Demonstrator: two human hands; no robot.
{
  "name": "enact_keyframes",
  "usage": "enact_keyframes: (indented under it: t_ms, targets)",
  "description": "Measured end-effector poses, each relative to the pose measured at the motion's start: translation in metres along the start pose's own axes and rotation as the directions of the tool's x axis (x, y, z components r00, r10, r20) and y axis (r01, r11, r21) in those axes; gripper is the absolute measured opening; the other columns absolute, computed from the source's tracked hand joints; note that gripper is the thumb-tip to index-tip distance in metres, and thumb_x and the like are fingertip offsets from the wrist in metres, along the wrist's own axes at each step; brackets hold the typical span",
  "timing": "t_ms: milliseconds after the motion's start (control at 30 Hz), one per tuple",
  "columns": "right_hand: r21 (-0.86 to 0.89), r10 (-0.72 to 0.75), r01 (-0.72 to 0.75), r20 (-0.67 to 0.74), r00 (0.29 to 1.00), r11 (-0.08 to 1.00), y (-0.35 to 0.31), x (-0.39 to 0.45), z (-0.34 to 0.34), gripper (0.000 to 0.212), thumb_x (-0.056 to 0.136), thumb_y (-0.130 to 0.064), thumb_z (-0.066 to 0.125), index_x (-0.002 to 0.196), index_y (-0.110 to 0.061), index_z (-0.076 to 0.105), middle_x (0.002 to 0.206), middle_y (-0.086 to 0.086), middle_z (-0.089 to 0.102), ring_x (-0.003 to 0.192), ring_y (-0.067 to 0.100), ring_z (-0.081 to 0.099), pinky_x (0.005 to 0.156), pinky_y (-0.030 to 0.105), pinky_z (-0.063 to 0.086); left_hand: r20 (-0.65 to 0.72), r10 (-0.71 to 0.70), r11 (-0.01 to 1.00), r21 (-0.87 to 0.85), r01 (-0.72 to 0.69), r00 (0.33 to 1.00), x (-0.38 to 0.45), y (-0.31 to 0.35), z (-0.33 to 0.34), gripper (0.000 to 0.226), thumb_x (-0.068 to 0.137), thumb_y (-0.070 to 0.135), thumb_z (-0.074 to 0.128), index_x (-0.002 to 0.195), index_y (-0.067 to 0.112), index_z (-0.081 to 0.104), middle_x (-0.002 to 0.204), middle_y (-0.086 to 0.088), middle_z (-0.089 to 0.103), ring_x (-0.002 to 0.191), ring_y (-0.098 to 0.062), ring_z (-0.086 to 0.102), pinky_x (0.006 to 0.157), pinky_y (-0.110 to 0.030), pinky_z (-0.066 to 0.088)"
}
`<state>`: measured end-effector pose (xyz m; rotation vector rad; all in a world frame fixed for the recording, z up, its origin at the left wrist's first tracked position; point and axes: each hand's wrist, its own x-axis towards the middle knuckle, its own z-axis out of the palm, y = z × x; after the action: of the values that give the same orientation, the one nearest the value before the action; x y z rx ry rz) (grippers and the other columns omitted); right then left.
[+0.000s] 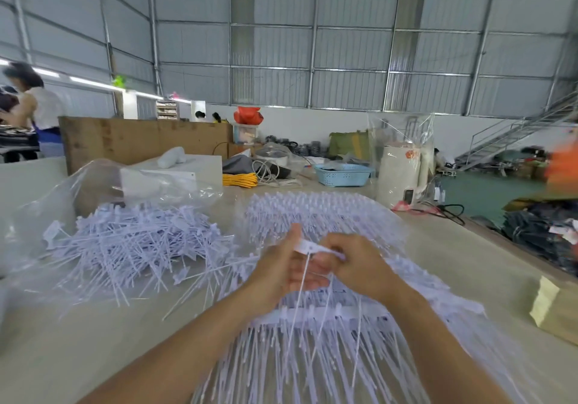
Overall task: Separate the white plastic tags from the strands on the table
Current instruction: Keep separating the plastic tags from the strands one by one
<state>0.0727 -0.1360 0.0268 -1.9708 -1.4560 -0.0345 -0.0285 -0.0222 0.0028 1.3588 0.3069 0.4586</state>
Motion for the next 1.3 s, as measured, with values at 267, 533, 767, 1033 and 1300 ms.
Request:
enact_keyframes:
  t_ms: [267,533,767,1033,1300]
  targets:
    - [0.047,0.054,-0.058,0.095,0.994,0.997,0.018,-0.006,0.018,0.029,0.095,-0.020,0.052,0.081,0.005,0.059,0.077,0.018,0.055,0.069,0.020,0.048,0.067,0.036,0.038,-0.102,0.121,0.963,0.253,-0.092,0.987,0.001,-0.015,0.004,0.051,0.100,0.030,0.045,0.056,0.012,0.064,0.049,-0.006,0.061,0.034,-0.013,0.047,0.038,-0.017,0.035]
    - [-0.137,-0.007,0.007,0.002,1.000,0.991,0.019,-0.007,0.024,0.012,0.090,-0.020,0.058,0.079,-0.021,0.061,0.072,-0.005,0.054,0.073,0.018,0.050,0.065,0.032,0.040,-0.180,-0.080,0.950,0.283,0.129,0.980,0.002,-0.010,0.001,0.032,0.089,0.017,0.053,0.058,0.007,0.052,0.039,-0.005,0.047,0.029,-0.014,0.033,0.034,-0.012,0.023]
    - [-0.155,-0.122,0.105,-0.106,0.987,0.982,0.017,-0.002,0.026,0.017,0.091,-0.026,0.058,0.082,-0.012,0.060,0.075,-0.001,0.057,0.076,0.023,0.054,0.066,0.034,0.043,0.019,-0.164,0.982,0.096,0.161,0.986,-0.002,0.006,-0.012,0.041,0.088,0.021,0.050,0.049,0.015,0.044,0.036,0.002,0.034,0.024,-0.007,0.026,0.029,-0.010,0.018]
    - [0.395,-0.021,0.056,-0.091,0.996,0.917,0.012,-0.011,-0.001,0.016,0.090,-0.016,0.060,0.076,-0.009,0.063,0.070,0.001,0.054,0.058,0.004,0.048,0.059,0.019,0.041,0.058,-0.176,0.948,-0.260,0.185,0.983,0.007,0.011,-0.025,0.029,0.098,0.023,0.044,0.074,0.011,0.054,0.047,-0.001,0.051,0.028,-0.003,0.036,0.028,-0.010,0.027]
    - [0.178,-0.027,0.050,-0.128,0.991,0.983,0.011,-0.005,0.020,0.019,0.080,-0.021,0.073,0.077,-0.014,0.055,0.062,-0.011,0.058,0.058,-0.001,0.053,0.055,0.015,0.039,0.081,-0.080,0.992,0.104,0.071,0.994,0.001,-0.003,0.000,0.058,0.089,0.064,0.039,0.060,0.020,0.064,0.052,-0.002,0.054,0.038,-0.010,0.045,0.035,-0.013,0.027]
